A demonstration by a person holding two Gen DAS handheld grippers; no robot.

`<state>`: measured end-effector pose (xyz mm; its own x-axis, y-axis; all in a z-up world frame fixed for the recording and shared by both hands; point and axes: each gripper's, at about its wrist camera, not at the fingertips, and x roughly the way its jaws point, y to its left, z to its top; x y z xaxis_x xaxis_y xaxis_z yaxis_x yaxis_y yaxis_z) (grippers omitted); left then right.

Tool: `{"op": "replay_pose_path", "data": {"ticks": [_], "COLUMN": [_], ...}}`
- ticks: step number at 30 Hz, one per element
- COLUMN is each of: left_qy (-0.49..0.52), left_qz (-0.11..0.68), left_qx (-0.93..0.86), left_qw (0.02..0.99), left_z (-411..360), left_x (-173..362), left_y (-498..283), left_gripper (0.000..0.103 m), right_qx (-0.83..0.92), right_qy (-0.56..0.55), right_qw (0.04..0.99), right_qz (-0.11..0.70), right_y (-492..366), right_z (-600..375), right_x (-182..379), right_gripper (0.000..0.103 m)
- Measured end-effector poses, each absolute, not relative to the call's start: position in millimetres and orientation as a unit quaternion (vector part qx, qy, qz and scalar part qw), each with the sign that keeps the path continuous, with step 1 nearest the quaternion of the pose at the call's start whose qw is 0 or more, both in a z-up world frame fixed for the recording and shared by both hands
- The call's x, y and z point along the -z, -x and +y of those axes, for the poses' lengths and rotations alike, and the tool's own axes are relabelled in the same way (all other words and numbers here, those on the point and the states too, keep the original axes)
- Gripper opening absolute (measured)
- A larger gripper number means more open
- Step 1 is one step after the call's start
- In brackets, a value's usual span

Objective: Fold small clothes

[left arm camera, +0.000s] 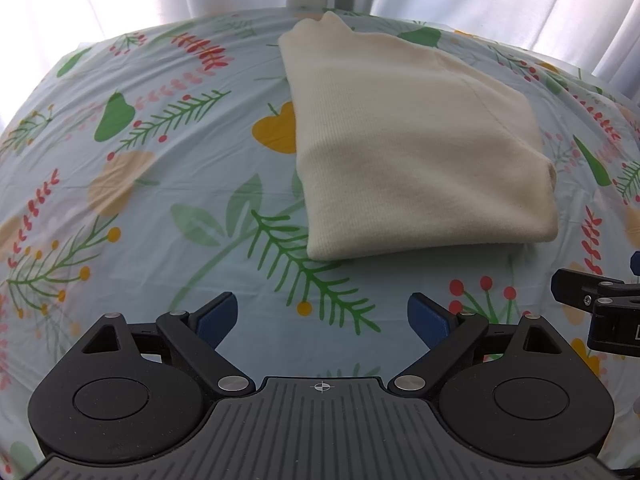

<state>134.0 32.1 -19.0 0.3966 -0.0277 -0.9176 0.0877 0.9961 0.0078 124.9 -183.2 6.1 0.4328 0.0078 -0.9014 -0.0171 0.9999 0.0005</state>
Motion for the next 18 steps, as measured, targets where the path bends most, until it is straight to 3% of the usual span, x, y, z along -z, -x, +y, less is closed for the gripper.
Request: {"op": "replay_pose_path", "data": {"ticks": [18], "left_qy": [-0.026], "left_qz": [0.547], "left_qx": [0.032], "left_qw": [0.836], "left_z": [34.0], "left_x": [17.4], "left_y": [-135.1], "left_gripper": [0.096], "right_qx": [-0.006], "right_qy": [0.006], "right_qw": [0.847], "right_qz": [0.531], "right_y": [-125.1], "right_z": [-182.7], "right_x": [-5.7], "right_gripper": [0.099]}}
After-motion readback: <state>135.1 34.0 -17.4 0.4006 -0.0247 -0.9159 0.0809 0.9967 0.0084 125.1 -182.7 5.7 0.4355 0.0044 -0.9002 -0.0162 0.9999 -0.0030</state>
